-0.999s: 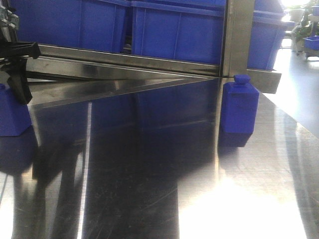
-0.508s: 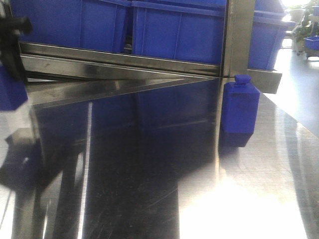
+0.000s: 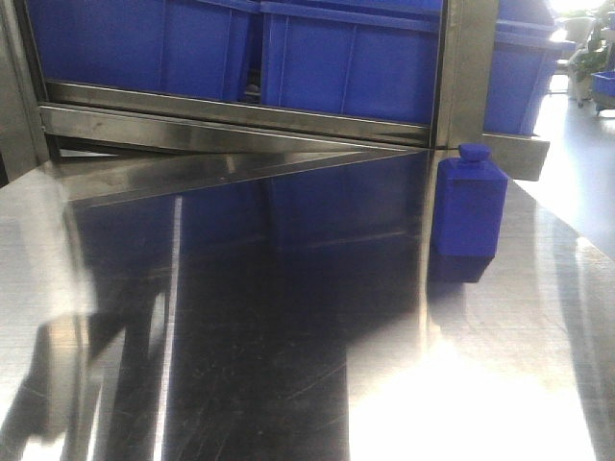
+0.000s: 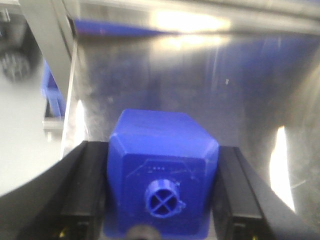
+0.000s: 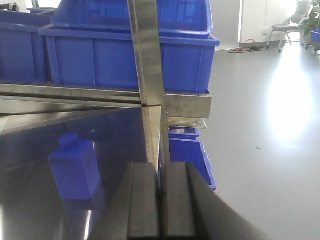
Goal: Pick and sort blue part to right shelf
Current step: 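Lift the blue part off the table with the left gripper, then lower the right gripper onto the other blue part and close it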
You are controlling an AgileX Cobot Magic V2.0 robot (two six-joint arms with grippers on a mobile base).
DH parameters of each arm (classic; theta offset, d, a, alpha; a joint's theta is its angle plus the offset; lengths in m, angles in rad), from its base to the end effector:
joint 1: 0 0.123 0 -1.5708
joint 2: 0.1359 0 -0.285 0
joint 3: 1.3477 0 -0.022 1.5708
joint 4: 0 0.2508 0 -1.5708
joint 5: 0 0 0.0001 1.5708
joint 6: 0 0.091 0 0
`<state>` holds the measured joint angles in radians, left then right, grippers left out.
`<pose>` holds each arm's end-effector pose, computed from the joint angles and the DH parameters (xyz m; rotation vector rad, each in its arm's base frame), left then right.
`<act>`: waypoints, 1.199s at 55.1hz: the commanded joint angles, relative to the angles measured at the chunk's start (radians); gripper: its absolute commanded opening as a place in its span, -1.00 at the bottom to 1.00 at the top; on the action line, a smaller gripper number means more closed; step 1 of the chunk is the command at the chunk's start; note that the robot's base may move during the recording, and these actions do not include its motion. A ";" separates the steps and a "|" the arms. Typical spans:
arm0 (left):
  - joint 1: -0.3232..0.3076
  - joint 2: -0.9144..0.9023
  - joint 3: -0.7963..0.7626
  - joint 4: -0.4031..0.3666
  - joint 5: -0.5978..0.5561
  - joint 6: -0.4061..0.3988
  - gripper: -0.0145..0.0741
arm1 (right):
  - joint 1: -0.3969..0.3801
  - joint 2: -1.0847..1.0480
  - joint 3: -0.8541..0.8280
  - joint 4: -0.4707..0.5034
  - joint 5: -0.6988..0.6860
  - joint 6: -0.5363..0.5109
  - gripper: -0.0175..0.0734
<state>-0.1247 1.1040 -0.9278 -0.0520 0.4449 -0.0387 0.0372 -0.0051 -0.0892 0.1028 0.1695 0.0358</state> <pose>0.2354 -0.0316 0.3458 0.0546 2.1069 -0.1498 0.0510 0.0035 0.2282 0.0642 1.5586 0.1510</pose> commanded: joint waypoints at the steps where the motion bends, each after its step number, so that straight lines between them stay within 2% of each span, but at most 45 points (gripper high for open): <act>1: -0.007 -0.117 0.100 -0.002 -0.217 0.003 -0.03 | -0.005 0.067 -0.113 0.000 0.003 -0.006 -0.42; 8: -0.007 -0.242 0.248 -0.002 -0.365 0.005 -0.15 | -0.005 0.196 -0.241 0.000 0.112 -0.007 -0.42; 14: -0.007 -0.334 0.349 0.000 -0.433 0.027 -0.25 | -0.005 0.323 -0.387 0.001 0.215 -0.015 -0.42; 20: -0.007 -0.401 0.401 0.000 -0.438 0.027 -0.27 | 0.020 0.476 -0.561 0.003 0.342 -0.055 -0.42; 30: -0.007 -0.424 0.406 0.000 -0.423 0.027 -0.27 | 0.123 0.704 -0.823 0.044 0.476 -0.132 -0.40; 36: -0.007 -0.424 0.406 0.000 -0.423 0.027 -0.27 | 0.193 0.845 -0.988 0.051 0.553 -0.137 -0.19; 45: -0.007 -0.424 0.406 0.000 -0.422 0.027 -0.27 | 0.247 1.039 -1.158 0.051 0.660 -0.137 0.47; 48: -0.007 -0.424 0.406 0.000 -0.422 0.027 -0.27 | 0.252 1.084 -1.188 0.052 0.668 -0.137 0.60; 52: -0.007 -0.424 0.406 0.000 -0.419 0.027 -0.27 | 0.254 1.137 -1.217 0.064 0.650 -0.137 0.68; 59: -0.007 -0.424 0.406 0.000 -0.414 0.027 -0.27 | 0.254 1.215 -1.222 0.067 0.627 -0.137 0.67; 66: -0.007 -0.424 0.406 0.000 -0.400 0.027 -0.26 | 0.254 1.278 -1.239 0.072 0.674 -0.070 0.67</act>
<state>-0.1247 0.6859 -0.4906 -0.0520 0.1278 -0.0139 0.2902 1.2665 -1.2785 0.1590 0.8770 -0.0659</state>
